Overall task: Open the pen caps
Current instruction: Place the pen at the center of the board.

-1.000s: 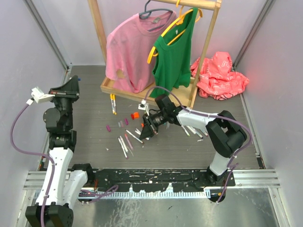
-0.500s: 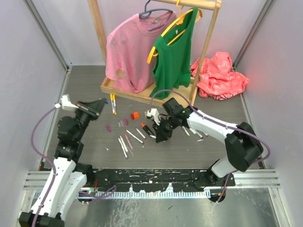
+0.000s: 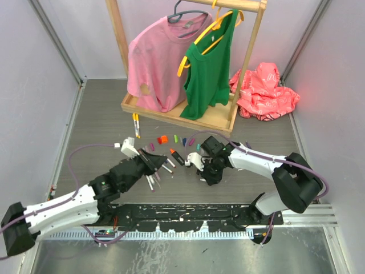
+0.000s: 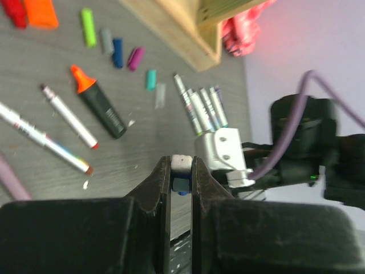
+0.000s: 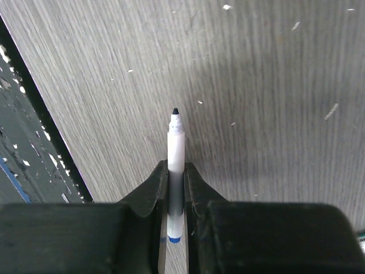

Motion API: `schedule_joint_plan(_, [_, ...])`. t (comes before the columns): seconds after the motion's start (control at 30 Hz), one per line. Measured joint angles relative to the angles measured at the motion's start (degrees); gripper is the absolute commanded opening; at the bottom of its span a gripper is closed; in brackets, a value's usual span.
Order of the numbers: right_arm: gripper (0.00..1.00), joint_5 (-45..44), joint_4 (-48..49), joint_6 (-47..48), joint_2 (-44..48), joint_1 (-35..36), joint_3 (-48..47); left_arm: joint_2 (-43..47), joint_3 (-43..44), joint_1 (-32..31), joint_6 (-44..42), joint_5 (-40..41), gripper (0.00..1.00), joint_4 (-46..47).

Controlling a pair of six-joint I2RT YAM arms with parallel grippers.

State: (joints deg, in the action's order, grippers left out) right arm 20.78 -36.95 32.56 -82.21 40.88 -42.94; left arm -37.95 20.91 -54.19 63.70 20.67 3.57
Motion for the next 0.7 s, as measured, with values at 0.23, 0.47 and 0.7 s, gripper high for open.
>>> schedule_joint_plan(0.23, [0.23,-2.56,0.55,1.49,-0.17,1.01,0.87,-8.9,-1.03,-9.05,6.43,11.3,0.0,1.05])
schedule_joint_plan(0.47, [0.34,-2.86,0.42,1.25,-0.46,1.07,0.7,-11.04,-2.14,-10.88,11.17,14.97,0.0,2.89])
schedule_joint_plan(0.7, [0.36,-2.97,-0.72,0.26,-1.97,1.07,-0.68,-11.37,-3.37,-12.48,14.43,16.24,0.0,2.99])
